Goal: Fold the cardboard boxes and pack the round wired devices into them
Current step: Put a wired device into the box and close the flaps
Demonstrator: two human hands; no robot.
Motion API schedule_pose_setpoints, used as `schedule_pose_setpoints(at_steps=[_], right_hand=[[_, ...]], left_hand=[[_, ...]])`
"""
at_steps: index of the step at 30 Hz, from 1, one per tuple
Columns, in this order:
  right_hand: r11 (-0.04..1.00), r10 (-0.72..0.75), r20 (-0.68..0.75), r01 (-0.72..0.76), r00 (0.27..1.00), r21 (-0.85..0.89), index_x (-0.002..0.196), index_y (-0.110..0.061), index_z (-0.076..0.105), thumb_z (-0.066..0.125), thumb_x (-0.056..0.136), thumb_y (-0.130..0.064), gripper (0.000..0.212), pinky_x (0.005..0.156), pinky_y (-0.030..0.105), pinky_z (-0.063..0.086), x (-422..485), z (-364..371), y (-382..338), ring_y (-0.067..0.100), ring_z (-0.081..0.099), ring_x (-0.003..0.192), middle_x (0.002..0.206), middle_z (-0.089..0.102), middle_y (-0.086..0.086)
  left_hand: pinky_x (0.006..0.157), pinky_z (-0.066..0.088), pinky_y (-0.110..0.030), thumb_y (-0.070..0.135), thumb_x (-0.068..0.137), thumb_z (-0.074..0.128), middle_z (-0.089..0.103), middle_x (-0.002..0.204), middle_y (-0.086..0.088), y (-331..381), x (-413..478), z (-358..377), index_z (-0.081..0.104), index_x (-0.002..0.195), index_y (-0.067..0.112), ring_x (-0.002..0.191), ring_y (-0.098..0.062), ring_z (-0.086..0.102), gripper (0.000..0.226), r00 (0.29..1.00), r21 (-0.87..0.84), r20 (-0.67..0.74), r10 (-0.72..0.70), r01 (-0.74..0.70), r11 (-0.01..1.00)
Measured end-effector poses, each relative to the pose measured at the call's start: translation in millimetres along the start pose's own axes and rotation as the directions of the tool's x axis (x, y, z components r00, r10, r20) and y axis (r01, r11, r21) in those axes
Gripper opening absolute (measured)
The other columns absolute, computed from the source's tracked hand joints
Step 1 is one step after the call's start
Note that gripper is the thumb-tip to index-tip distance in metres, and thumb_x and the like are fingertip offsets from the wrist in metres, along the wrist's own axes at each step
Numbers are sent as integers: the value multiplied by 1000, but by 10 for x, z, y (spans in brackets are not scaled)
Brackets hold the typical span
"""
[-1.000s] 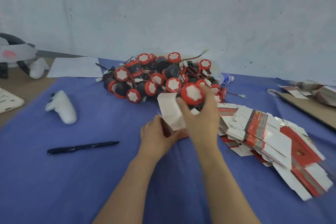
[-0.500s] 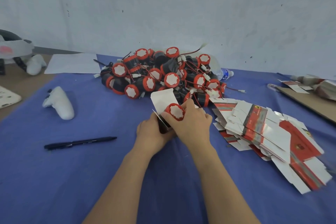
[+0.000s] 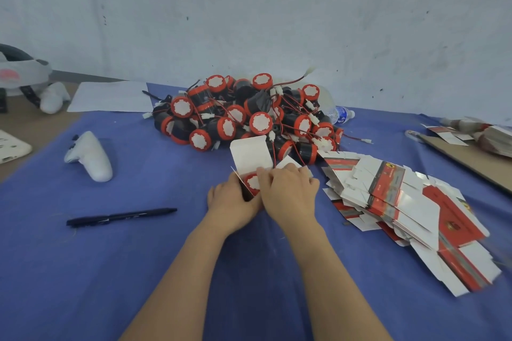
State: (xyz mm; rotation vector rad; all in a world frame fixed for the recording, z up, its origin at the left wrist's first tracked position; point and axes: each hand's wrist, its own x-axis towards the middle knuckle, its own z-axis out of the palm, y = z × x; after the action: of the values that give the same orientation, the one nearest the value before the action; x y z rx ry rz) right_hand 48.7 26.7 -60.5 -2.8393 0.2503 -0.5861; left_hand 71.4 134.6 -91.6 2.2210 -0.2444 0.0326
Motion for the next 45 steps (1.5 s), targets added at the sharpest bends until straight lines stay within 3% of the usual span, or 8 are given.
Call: schedule_pose_setpoints(at_steps=[7,11,16,22,29,34,39,45], right_hand=[[965,-9,124,-24,992,263,65,-10,56,36,101,-40,51,68,36,44,53,-127,107,23,54,66,64,56,2],[846,296,-134,-195,946,496,77,-16,59,50,96,-33,28,56,30,38,148,-238,374,13,49,63,69,59,-3],[711,480,111,-459,870,532,77,-5,61,52,92,-50,48,52,28,32,216,-206,632,17,48,61,66,55,4],[692,445,-47,-310,894,651,85,-16,54,62,90,-25,13,56,28,35,215,-309,634,16,48,68,66,49,-7],[513,58,59,-80,997,855,85,-13,70,58,90,-10,14,55,20,51,72,-473,256,6,63,59,70,70,1],[740,-91,196,-66,976,670,127,-16,55,42,99,-12,31,63,21,52,44,-408,238,5,60,68,96,68,-11],[886,-97,157,13,983,464,113,-20,65,44,98,-11,27,40,11,35,35,-396,285,7,48,56,92,66,1],[980,-43,158,11,987,197,107,-16,72,48,94,-1,31,72,19,42,86,-367,222,21,54,102,132,39,3]], left_hand=[[115,18,-43,57,89,51,60,124,4,79,-38,6,47,125,24,122,-22,49,50,996,-52,-36,-80,78,996],[116,21,-46,47,86,61,60,122,7,70,-41,-41,46,123,30,124,-20,49,44,992,-165,113,-50,68,984],[114,28,-49,44,82,65,59,124,9,112,-94,-111,46,127,37,123,-18,50,49,956,-217,292,37,28,976],[103,45,-41,39,86,67,59,123,8,107,-115,-185,47,127,37,115,-13,55,45,918,-198,388,76,2,980],[103,41,-43,53,85,60,59,123,0,80,-37,-93,50,123,24,118,-24,52,49,994,7,14,-111,111,994],[103,39,-44,55,85,57,59,124,-2,76,-8,-67,50,122,23,120,-26,49,50,986,36,-54,-155,157,987],[104,39,-45,56,84,58,58,124,-3,71,3,-56,50,121,22,123,-26,47,51,984,48,-71,-166,169,984],[104,39,-45,56,83,59,59,124,-2,67,10,-50,51,120,22,124,-26,46,51,983,43,-80,-164,168,985]])
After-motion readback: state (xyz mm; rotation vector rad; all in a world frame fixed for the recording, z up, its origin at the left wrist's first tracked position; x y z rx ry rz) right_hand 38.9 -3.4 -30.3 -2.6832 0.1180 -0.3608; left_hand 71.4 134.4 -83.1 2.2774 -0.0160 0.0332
